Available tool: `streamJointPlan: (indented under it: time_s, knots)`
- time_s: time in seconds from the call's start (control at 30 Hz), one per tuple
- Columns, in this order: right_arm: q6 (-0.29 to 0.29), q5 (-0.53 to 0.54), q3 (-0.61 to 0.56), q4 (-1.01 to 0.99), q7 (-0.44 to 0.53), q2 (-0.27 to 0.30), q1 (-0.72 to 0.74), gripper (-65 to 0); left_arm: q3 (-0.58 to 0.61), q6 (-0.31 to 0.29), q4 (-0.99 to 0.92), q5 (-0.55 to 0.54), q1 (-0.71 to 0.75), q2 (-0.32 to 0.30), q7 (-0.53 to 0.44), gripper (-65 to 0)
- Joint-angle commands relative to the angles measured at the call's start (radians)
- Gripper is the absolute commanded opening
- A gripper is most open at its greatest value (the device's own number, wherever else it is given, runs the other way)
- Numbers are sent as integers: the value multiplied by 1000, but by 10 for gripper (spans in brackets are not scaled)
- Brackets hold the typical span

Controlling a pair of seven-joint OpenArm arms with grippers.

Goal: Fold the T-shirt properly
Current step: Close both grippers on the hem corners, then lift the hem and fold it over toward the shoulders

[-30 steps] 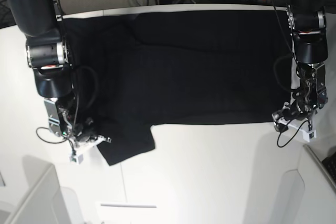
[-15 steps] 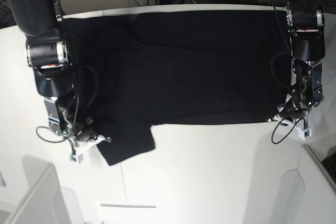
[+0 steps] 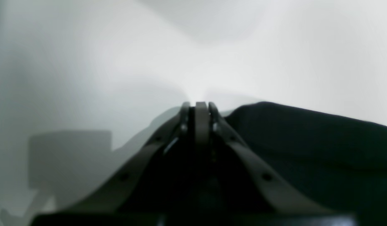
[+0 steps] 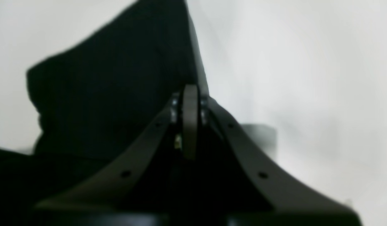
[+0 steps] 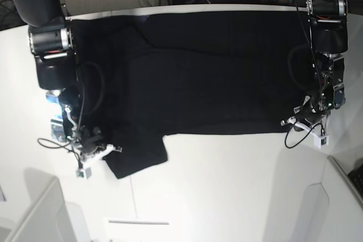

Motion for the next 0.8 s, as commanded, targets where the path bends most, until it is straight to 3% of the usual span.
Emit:
streamJointPlan:
  time_s: [0.0, 0.23, 0.67, 0.77]
  knots:
    - [4, 7, 5, 35, 18, 9, 21, -650, -13, -6, 34, -9, -22, -18, -2, -650]
    - [4, 7, 5, 148, 18, 29, -28, -650, -154, -6, 178, -9, 52, -17, 78, -650]
    - [4, 10, 8, 303, 18, 64, -131, -650, -175, -6, 409, -10, 203, -18, 108, -650]
    - [3, 10, 25, 354, 17, 77, -164, -650, -247, -6, 453, -10, 248, -15, 110, -650]
